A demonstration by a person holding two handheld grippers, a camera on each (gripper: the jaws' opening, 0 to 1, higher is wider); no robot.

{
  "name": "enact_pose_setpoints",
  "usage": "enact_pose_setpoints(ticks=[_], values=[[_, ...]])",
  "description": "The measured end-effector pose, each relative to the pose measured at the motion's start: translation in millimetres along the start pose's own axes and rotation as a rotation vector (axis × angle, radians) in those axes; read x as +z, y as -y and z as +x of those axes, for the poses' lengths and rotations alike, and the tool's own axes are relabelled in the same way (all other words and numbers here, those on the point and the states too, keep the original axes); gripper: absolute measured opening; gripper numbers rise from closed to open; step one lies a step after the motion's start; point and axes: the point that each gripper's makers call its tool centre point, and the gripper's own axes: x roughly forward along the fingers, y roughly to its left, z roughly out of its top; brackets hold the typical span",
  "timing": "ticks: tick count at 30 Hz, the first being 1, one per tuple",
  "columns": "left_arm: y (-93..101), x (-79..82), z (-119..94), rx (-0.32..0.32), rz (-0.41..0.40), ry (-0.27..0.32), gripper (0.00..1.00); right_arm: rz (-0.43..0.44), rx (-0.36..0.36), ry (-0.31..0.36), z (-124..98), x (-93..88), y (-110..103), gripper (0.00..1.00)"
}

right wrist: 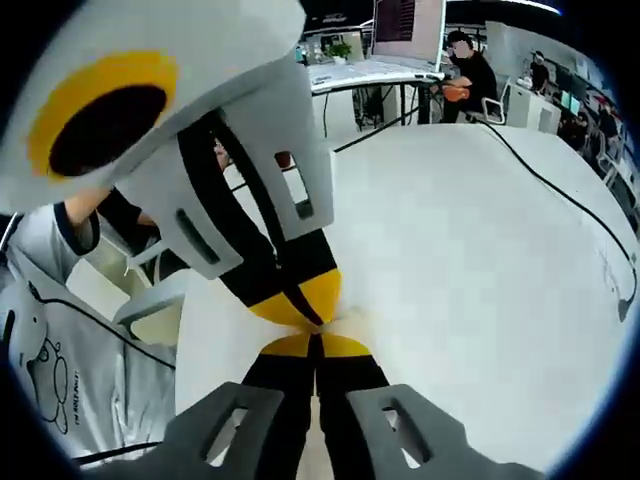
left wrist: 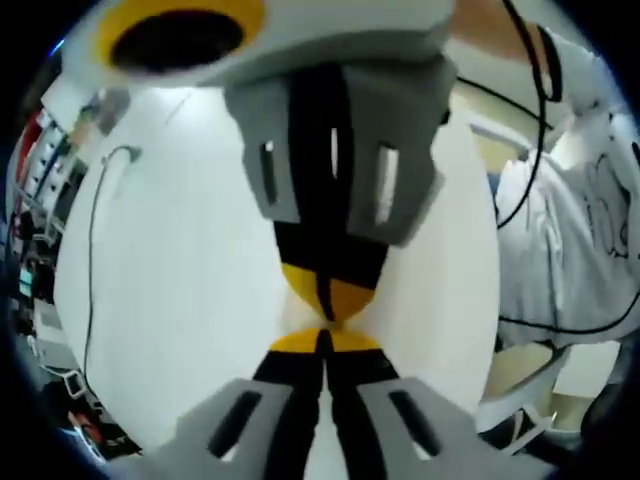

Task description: Arrange the utensils inside the cutlery case until each visible utensil rests in its matching compartment.

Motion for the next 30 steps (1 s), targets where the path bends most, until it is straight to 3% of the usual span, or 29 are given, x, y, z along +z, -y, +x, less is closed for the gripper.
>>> enact_pose_setpoints(ticks=[2, 4, 5, 7, 8, 9, 10, 11, 12, 13, 14, 15, 16, 17, 18, 21, 22, 26, 30], values=[[6.4, 12.5, 5.1, -0.007, -0.004, 0.004, 0.00, 0.048, 0.006, 0.042, -4.3, -4.9, -0.9, 0.00], [7.5, 14.4, 6.2, -0.020, -0.023, -0.001, 0.00, 0.062, 0.006, 0.053, -4.6, -6.0, -1.3, 0.00], [6.6, 12.4, 5.7, -0.034, -0.034, 0.022, 0.00, 0.012, 0.008, 0.062, -3.8, -5.8, -3.0, 0.00], [6.5, 10.8, 5.2, -0.022, -0.056, 0.062, 0.00, 0.057, 0.022, 0.110, -3.2, -4.1, -5.4, 0.00], [-4.3, -5.9, 8.0, 0.052, 0.014, -0.008, 0.00, 0.089, 0.031, 0.084, 0.9, -10.9, -5.0, 0.00], [2.6, 7.4, 10.1, 0.008, -0.062, 0.102, 0.00, 0.164, -0.014, 0.075, -14.0, -12.4, -0.1, 0.00], [-0.3, 10.6, 8.5, 0.008, -0.044, 0.126, 0.00, 0.158, 0.057, 0.104, -17.0, -4.9, -3.6, 0.00], [0.8, 5.8, 6.1, 0.007, -0.016, 0.101, 0.00, 0.190, 0.069, 0.128, -10.2, -3.9, -3.0, 0.00], [4.3, 9.8, 5.6, 0.001, -0.002, 0.112, 0.00, 0.150, 0.051, 0.128, -6.2, -7.2, -0.3, 0.00], [10.8, 17.4, 4.9, -0.047, -0.031, 0.155, 0.00, 0.070, 0.008, 0.131, -11.0, -8.5, 8.8, 0.00], [6.3, 7.9, 4.7, -0.050, -0.039, 0.104, 0.00, 0.017, -0.012, 0.198, -18.5, 1.4, 14.6, 0.00], [4.3, 9.6, 3.6, -0.046, -0.031, 0.119, 0.00, 0.043, 0.024, 0.245, -27.7, 8.4, 10.5, 0.00], [1.7, 6.3, 1.9, -0.025, -0.005, 0.095, 0.00, 0.106, 0.037, 0.223, -35.2, 5.9, 9.9, 0.00], [-1.9, 2.1, -0.6, 0.005, 0.006, 0.074, 0.00, 0.098, 0.041, 0.214, -41.1, 5.6, 8.1, 0.00], [3.6, 5.1, -5.0, -0.011, 0.001, 0.087, 0.00, 0.025, 0.005, 0.238, -49.4, 8.6, 11.3, 0.00], [3.3, 19.3, -18.7, 0.012, -0.014, 0.187, 0.00, 0.054, -0.001, 0.244, -61.9, -10.1, 2.6, 0.09], [1.1, 21.0, -22.4, 0.034, -0.010, 0.202, 0.00, 0.077, 0.005, 0.244, -66.5, -19.7, 1.0, 0.07], [6.4, 17.9, -15.9, 0.031, 0.041, 0.183, 0.01, 0.177, -0.017, 0.316, -84.0, -57.9, 2.6, 0.07], [15.7, 25.1, -1.6, 0.002, 0.101, 0.226, 0.01, 0.160, -0.080, 0.356, -96.4, -88.8, 5.1, 0.13]])
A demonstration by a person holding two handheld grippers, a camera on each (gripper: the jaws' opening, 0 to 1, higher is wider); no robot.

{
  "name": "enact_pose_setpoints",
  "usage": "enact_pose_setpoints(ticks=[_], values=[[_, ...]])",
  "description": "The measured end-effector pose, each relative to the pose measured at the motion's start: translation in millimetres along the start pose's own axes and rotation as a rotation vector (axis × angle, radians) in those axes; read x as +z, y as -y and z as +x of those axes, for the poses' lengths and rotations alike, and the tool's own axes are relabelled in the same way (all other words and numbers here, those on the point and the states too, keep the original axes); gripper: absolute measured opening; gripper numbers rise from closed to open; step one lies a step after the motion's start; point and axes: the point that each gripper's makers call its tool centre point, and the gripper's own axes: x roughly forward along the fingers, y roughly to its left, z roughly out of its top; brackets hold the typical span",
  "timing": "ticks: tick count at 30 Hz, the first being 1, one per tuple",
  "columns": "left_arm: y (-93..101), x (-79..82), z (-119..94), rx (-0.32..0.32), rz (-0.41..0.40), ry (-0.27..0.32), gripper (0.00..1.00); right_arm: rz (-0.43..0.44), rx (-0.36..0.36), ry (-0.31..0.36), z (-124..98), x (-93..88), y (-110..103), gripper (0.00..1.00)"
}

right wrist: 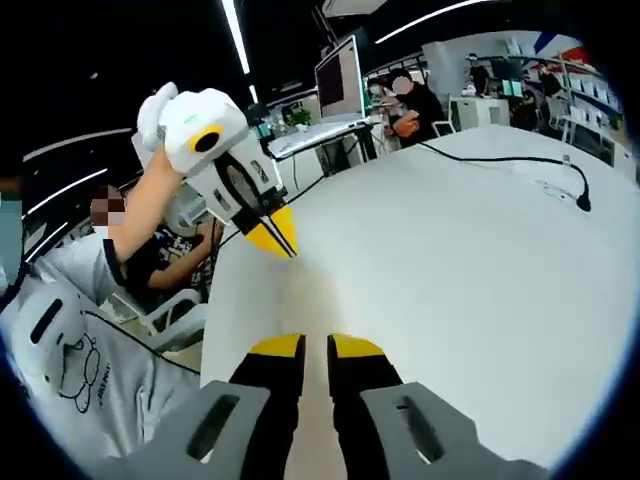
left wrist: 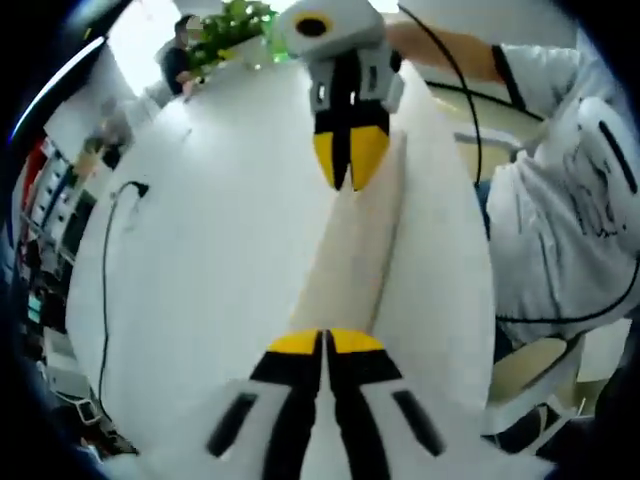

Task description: Arrange the utensils inside the cutlery case until each visible utensil rests in its matching compartment.

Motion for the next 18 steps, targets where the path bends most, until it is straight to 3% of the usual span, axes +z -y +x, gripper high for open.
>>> enact_pose_setpoints(ticks=[5, 7, 8, 10, 11, 14, 15, 18], values=[[-8.4, -2.1, 10.7, 0.021, -0.003, 0.064, 0.02, -0.141, -0.065, 0.029, -20.6, -22.1, 4.5, 0.33], [-11.0, 4.7, 10.2, 0.022, -0.016, 0.134, 0.04, -0.153, -0.077, 0.039, -26.3, -29.5, 3.6, 0.42], [-11.6, 9.8, 8.7, 0.018, -0.017, 0.177, 0.06, -0.155, -0.078, 0.043, -29.4, -34.0, 3.1, 0.46], [-17.0, 16.7, 7.2, 0.049, 0.015, 0.236, 0.21, -0.160, -0.079, 0.043, -31.7, -41.1, 2.2, 0.49], [-16.0, 16.5, 7.2, 0.045, 0.024, 0.238, 0.28, -0.160, -0.083, 0.034, -32.3, -44.3, 2.8, 0.49], [-11.8, 18.8, 8.3, 0.015, 0.051, 0.251, 0.25, -0.127, -0.092, 0.044, -37.2, -51.3, 3.5, 0.49], [-8.5, 21.3, 9.0, -0.008, 0.048, 0.267, 0.27, -0.091, -0.074, 0.040, -38.1, -55.1, 0.2, 0.50], [-2.5, 21.6, 11.4, -0.055, 0.033, 0.267, 0.33, -0.095, -0.081, 0.042, -39.0, -59.0, 0.8, 0.58]])
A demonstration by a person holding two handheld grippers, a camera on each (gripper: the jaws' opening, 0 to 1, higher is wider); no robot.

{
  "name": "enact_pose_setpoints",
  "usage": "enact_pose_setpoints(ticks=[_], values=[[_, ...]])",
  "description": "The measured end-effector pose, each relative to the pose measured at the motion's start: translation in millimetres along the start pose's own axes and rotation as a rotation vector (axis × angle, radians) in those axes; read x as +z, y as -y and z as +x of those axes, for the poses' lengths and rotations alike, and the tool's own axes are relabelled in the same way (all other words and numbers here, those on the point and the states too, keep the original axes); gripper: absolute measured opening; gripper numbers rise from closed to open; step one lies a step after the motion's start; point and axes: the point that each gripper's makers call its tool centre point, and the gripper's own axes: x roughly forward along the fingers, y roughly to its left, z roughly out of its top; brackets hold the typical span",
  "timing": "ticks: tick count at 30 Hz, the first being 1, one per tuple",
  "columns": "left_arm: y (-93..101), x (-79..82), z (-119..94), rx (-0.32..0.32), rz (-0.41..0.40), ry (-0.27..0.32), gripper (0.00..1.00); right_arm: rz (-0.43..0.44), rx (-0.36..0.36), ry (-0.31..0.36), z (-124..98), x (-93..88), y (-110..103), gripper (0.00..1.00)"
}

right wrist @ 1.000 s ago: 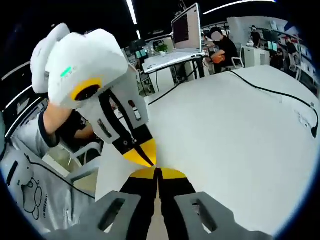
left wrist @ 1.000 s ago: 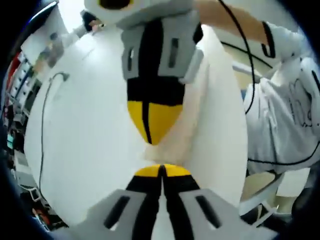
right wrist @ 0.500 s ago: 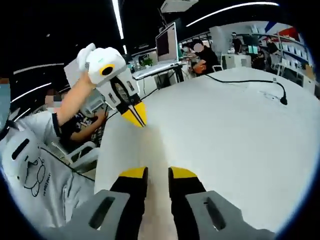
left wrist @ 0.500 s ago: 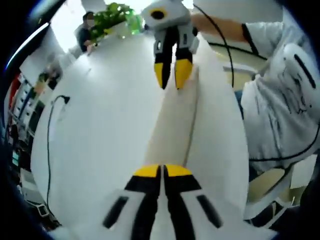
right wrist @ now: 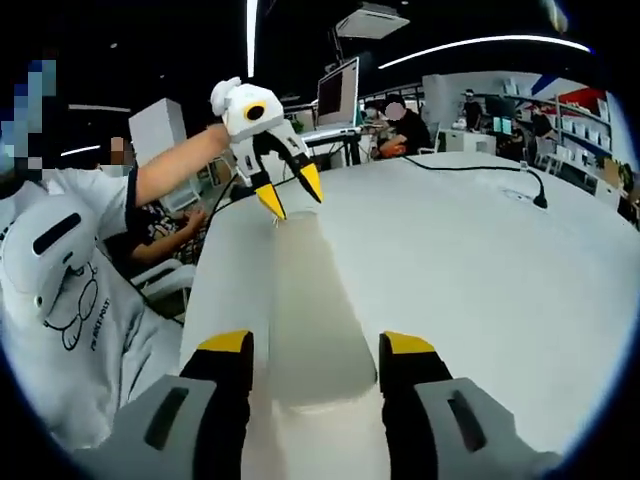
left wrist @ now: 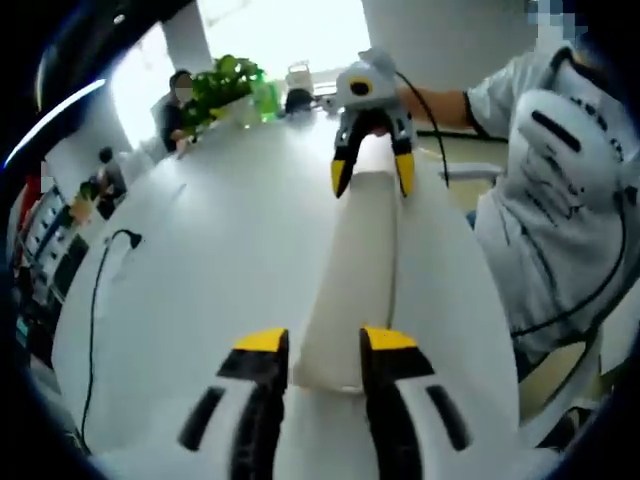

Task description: Arrange the utensils inside the cutlery case until each visible utensil rests in its matching compartment.

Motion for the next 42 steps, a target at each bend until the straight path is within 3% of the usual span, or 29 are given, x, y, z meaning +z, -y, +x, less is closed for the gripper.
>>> enact_pose_setpoints(ticks=[3, 5, 6, 7, 12, 14, 18, 20, 24, 33, 42], values=[[5.7, -6.3, 9.0, -0.022, 0.023, -0.018, 0.45, -0.036, -0.018, 0.011, -0.3, -2.3, 0.9, 0.63], [5.9, -20.3, 12.6, -0.020, 0.005, -0.098, 0.47, -0.077, -0.013, 0.006, 1.9, -4.3, -1.4, 0.63], [3.3, -24.9, 14.8, -0.007, 0.041, -0.129, 0.47, -0.090, -0.016, -0.002, 3.0, -5.5, -1.3, 0.63], [3.1, -25.4, 17.4, -0.007, 0.070, -0.127, 0.47, -0.099, -0.019, -0.006, 4.1, -5.9, -1.0, 0.62], [0.9, -28.3, 24.9, -0.036, 0.035, -0.129, 0.48, -0.132, -0.033, -0.008, 6.1, -6.0, 2.9, 0.53], [-0.2, -22.8, 25.4, -0.066, -0.009, -0.102, 0.50, -0.137, -0.034, -0.001, 6.0, -6.4, 6.3, 0.50], [5.4, -23.7, 26.1, -0.122, -0.112, -0.112, 0.50, -0.152, -0.037, 0.023, 3.3, -8.8, 10.9, 0.46], [7.5, -21.2, 28.2, -0.128, -0.060, -0.119, 0.50, -0.136, -0.030, 0.045, 2.7, -6.4, 14.4, 0.46], [7.7, -18.7, 31.5, -0.123, -0.064, -0.116, 0.49, -0.120, -0.024, 0.063, -1.3, -4.7, 23.7, 0.45], [-19.4, -21.4, 27.3, -0.116, -0.087, -0.069, 0.48, -0.116, -0.008, 0.077, -6.3, 6.5, 51.0, 0.45], [-75.6, 15.2, 23.2, -0.018, -0.037, 0.019, 0.48, -0.160, -0.043, 0.087, -24.6, 30.6, 104.2, 0.45]])
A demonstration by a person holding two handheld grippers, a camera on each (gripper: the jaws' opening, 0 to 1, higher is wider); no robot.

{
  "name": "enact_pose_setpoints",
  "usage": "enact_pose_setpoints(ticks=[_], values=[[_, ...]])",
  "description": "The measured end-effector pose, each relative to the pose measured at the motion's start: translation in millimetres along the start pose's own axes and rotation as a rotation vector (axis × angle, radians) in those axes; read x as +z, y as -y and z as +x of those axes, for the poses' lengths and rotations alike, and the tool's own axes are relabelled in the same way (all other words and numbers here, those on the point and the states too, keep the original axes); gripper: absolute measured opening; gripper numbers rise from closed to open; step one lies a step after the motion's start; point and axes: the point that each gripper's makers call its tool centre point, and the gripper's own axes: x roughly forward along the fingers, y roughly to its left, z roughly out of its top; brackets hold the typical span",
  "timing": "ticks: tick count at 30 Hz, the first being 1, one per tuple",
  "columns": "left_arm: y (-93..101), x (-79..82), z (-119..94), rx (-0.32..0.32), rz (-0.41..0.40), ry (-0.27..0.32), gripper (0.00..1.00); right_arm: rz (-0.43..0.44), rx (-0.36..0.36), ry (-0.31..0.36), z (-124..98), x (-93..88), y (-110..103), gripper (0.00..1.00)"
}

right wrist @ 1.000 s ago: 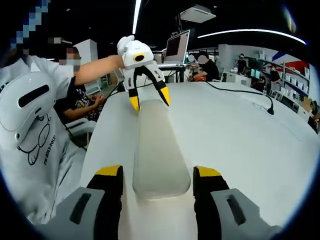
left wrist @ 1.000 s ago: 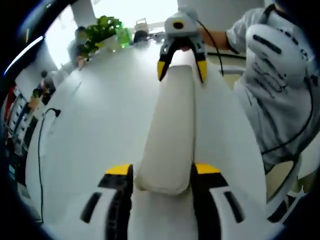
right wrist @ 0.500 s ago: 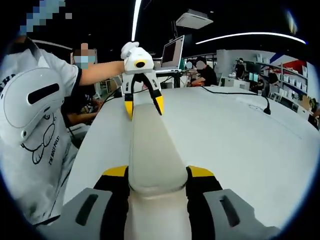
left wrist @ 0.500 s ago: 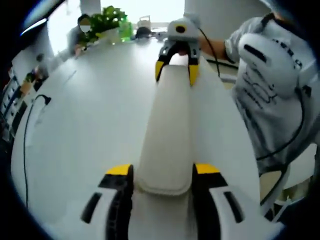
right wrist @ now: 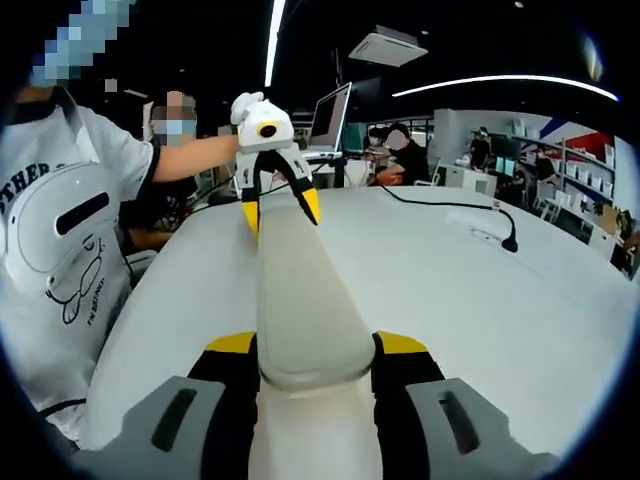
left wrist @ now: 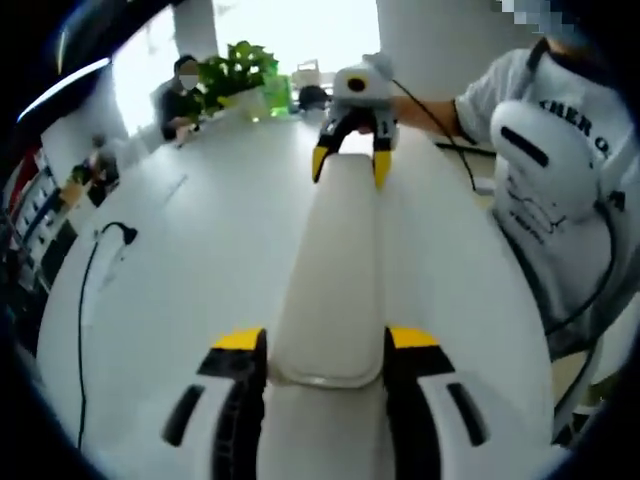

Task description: Arrange the utensils inside the cutlery case until each visible utensil rests in its matching compartment.

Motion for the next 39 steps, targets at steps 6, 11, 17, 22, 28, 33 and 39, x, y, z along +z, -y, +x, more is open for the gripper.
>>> enact_pose_setpoints(ticks=[6, 11, 17, 22, 28, 33, 39], values=[[-30.1, 13.1, 11.2, 0.035, 0.019, 0.013, 0.48, -0.043, -0.034, -0.009, -6.7, 5.1, 34.8, 0.44], [-48.8, 22.1, 19.6, 0.046, 0.023, 0.019, 0.48, -0.065, -0.034, -0.027, -9.5, 7.3, 63.4, 0.44], [-70.3, 25.3, 38.5, 0.068, 0.030, -0.002, 0.48, -0.054, -0.041, -0.078, 1.1, -6.6, 89.9, 0.44], [-79.7, 15.5, 48.4, 0.059, -0.017, -0.009, 0.48, -0.047, -0.043, -0.076, 7.7, -10.8, 105.7, 0.44], [-97.8, 11.5, 52.7, 0.066, -0.045, -0.014, 0.48, -0.014, -0.060, -0.109, 19.1, -19.2, 124.9, 0.44], [-105.8, 9.1, 54.7, 0.038, -0.092, -0.006, 0.48, 0.010, -0.079, -0.103, 19.6, -20.7, 134.1, 0.44], [-112.7, 5.3, 64.2, 0.030, -0.089, -0.013, 0.48, 0.016, -0.091, -0.120, 18.7, -27.2, 140.4, 0.44]])
